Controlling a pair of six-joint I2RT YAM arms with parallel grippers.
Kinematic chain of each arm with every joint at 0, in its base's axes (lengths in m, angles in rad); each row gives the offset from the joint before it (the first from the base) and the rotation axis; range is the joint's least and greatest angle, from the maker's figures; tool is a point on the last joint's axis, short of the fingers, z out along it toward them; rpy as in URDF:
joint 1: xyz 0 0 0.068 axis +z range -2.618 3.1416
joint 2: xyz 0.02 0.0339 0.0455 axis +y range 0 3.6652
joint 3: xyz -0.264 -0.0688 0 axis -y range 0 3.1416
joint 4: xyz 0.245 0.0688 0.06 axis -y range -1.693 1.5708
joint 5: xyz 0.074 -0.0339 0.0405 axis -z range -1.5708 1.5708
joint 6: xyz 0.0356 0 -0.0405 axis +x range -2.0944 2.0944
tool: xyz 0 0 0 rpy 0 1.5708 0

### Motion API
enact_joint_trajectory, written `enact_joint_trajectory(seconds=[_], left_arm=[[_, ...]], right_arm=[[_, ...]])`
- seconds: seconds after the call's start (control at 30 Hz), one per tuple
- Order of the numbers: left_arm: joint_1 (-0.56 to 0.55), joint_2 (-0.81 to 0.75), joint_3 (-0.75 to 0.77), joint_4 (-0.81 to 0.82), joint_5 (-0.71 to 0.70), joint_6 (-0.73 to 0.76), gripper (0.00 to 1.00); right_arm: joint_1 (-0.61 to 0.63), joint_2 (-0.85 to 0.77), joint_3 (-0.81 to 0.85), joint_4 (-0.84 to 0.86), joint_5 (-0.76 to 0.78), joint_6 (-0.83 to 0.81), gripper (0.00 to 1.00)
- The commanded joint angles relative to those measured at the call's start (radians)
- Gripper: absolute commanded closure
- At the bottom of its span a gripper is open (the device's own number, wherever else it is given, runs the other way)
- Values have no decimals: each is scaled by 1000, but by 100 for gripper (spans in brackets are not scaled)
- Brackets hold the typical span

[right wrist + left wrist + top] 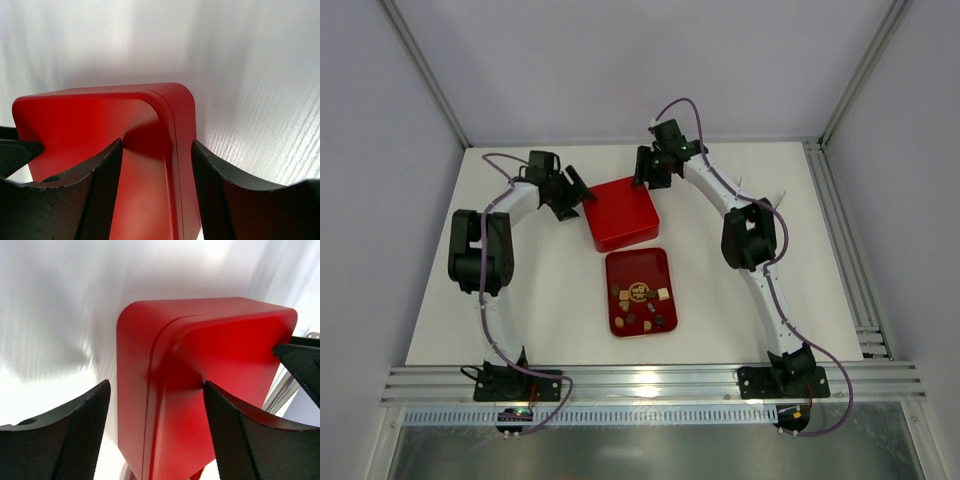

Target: Pack the chocolate

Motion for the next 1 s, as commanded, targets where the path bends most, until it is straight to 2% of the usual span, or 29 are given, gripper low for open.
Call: enact_joint_trajectory(seconds=[0.0,0.33,0.53,0.73,0.97], left_arm=[[10,86,-6,-61,-90,-11,28],[10,109,-40,-46,-108,-48,35],[8,108,-26,-52,-100,-20,34],[8,112,31,-84,-79,27,28],[8,85,152,-133,-65,107,19]], right_arm=[[15,53,-72,-169,79,-70,43],[15,56,-73,-177,78,-78,42],[15,19,-116,-141,53,-67,42],[-5,-51,-154,-76,4,-38,39],[-54,-189,-244,125,-80,10,32]])
